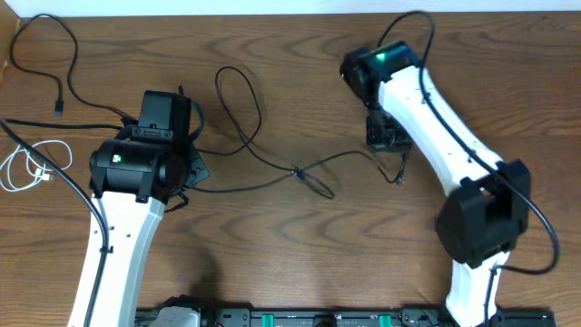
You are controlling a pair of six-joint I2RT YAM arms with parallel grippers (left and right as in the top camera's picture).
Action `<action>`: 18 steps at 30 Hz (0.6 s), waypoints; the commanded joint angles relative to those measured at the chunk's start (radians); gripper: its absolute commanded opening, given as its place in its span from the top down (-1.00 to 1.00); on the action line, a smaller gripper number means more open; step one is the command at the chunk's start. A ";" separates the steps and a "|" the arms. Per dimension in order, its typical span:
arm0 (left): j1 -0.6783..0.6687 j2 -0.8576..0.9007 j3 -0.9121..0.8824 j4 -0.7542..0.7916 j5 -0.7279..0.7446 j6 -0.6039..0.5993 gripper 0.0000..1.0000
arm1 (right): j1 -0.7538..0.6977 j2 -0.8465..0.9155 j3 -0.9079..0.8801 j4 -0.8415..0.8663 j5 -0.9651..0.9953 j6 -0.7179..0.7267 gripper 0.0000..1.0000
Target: Untangle cables
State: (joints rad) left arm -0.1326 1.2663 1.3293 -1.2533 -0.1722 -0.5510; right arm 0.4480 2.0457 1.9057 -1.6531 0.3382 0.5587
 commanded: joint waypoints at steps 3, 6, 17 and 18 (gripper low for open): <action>0.005 0.002 0.010 -0.021 -0.118 -0.058 0.85 | -0.009 -0.136 0.047 -0.009 0.156 0.047 0.94; 0.005 0.002 0.010 -0.023 -0.126 -0.058 0.85 | -0.016 -0.175 0.047 -0.013 0.268 0.107 0.74; 0.005 0.002 0.010 -0.045 -0.006 -0.034 0.85 | -0.102 -0.192 0.043 -0.016 0.098 0.113 0.11; 0.005 0.002 0.010 -0.039 0.039 -0.007 0.85 | -0.103 -0.191 0.043 -0.009 0.080 0.093 -0.23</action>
State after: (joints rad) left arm -0.1326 1.2663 1.3293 -1.2976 -0.2317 -0.5987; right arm 0.3515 1.8591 1.9366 -1.6741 0.5007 0.6724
